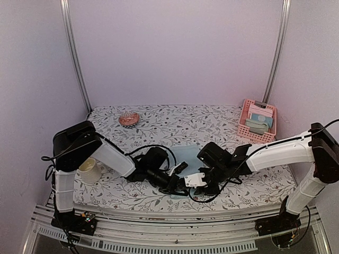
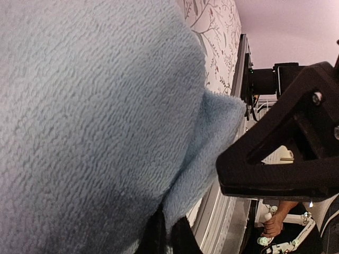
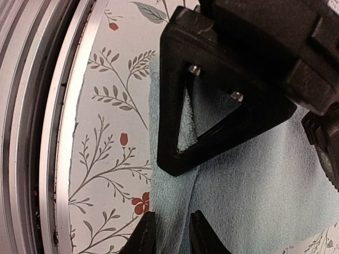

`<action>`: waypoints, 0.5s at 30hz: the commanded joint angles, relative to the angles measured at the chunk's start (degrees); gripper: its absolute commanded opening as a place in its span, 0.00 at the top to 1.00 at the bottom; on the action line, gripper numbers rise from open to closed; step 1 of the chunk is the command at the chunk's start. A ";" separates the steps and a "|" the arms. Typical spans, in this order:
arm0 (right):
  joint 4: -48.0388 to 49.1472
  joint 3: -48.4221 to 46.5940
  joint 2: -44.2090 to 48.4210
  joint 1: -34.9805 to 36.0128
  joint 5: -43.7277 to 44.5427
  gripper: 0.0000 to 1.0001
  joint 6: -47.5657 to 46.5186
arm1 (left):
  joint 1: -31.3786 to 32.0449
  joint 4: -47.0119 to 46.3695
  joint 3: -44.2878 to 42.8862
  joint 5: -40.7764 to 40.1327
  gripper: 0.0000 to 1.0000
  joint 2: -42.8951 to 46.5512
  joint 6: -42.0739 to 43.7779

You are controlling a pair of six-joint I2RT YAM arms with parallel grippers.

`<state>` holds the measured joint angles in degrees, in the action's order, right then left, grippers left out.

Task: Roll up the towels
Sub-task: Roll the towel at the center of the board.

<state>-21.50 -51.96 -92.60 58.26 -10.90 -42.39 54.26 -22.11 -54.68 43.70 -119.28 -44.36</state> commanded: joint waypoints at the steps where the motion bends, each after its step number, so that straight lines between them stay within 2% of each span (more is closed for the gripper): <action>1: 2.23 1.66 -1.07 0.54 2.82 0.75 0.12 | -0.72 4.39 0.27 -1.27 1.00 -3.05 -0.56; 7: 1.81 1.57 2.34 1.47 3.17 0.75 0.08 | -1.03 5.09 0.27 -1.16 1.00 -3.32 -0.40; 15: -1.34 1.52 4.17 2.19 -1.65 0.75 -1.65 | -1.42 5.32 0.36 -1.49 1.00 -3.15 -0.11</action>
<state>-20.67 -50.37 -89.10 60.01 -9.98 -43.03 53.93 -22.00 -55.02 44.64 -119.77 -44.62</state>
